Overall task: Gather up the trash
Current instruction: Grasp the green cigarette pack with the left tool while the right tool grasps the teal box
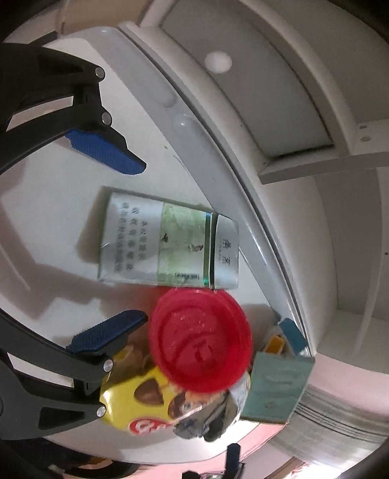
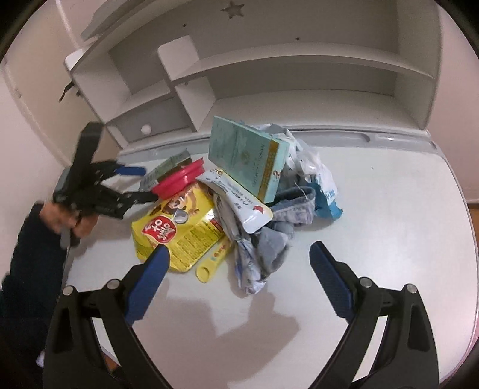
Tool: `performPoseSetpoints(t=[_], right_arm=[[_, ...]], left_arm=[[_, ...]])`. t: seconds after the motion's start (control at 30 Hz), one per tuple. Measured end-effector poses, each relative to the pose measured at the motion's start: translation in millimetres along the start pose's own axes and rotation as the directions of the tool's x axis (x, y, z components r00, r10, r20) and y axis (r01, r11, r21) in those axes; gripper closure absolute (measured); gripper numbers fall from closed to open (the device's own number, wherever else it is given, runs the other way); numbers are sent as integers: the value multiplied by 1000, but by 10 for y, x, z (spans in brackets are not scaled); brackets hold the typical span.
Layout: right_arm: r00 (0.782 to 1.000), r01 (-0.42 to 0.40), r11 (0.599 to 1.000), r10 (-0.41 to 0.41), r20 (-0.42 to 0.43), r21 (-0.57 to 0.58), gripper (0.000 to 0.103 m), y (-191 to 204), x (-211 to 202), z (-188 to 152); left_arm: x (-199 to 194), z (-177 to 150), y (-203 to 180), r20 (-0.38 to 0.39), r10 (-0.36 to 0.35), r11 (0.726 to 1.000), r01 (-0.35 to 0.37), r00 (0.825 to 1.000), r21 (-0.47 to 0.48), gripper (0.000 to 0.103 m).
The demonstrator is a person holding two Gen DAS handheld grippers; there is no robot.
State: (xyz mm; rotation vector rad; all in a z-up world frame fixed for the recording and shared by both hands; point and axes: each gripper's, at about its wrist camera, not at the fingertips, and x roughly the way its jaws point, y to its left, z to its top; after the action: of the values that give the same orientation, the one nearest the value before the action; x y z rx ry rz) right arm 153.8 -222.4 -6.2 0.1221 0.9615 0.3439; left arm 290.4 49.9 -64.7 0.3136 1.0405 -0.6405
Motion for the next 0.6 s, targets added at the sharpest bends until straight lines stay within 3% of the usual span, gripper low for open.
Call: performPoseSetpoints(t=[0.13,0.23,0.37,0.53,0.57,0.6], right_arm=[[1000,2,996,-2,-3,-85,13,-29,39,222],[1000,-17,994,17,-3,-105,23,-47,111,417],[1000,-21,991,19,-11,-130,36,-66,277,613],[1000,5,989,-6,-7,-151,41,-69,409,681],[1000,14,988,-14,-1,-156,47,-62,411,679],[1000,25,987,-24,6,-158,61,-59,413,678]], left_arm=[[45,25,-50,18,10,998,-11,1000,55,18],[2,13,-76,37,47,997,-49,998,54,48],[-90,-116,-154,34,61,998,-61,998,10,49],[-309,-358,-209,67,94,994,-90,993,-67,49],[-380,-417,-221,79,106,992,-99,991,-81,49],[-444,-464,-230,87,115,990,-106,990,-97,49]])
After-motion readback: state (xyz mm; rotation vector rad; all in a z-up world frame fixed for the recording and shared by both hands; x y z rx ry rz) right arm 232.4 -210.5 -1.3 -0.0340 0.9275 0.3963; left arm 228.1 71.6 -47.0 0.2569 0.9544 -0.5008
